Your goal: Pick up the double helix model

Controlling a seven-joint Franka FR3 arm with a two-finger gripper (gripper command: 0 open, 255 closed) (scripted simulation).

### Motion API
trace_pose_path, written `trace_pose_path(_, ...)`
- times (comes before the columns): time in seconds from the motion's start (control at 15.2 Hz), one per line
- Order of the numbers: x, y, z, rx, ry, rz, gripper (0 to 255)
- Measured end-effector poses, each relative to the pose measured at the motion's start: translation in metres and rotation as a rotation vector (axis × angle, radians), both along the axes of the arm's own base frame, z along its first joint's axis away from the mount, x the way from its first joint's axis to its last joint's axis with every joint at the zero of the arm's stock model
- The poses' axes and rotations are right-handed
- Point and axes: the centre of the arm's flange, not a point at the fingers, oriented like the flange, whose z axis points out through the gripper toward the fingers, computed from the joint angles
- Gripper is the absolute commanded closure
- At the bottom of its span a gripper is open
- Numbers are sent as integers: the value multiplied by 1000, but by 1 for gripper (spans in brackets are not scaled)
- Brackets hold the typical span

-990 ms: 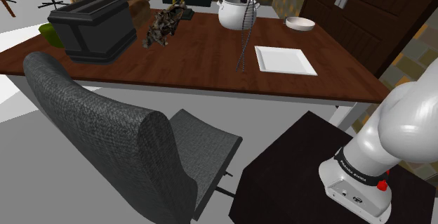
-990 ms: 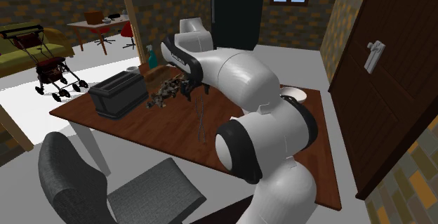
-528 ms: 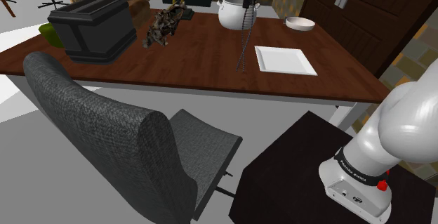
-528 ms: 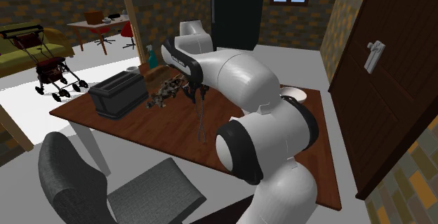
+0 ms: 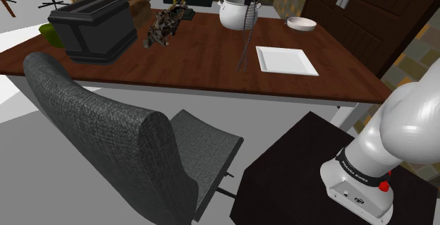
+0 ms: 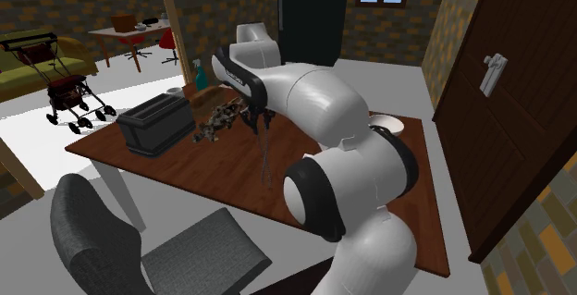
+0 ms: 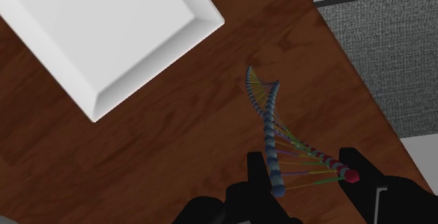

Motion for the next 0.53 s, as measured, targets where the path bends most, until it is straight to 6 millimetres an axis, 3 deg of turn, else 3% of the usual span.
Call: trace_pose_path(0.53,-2,-1,41,0,0,0,255)
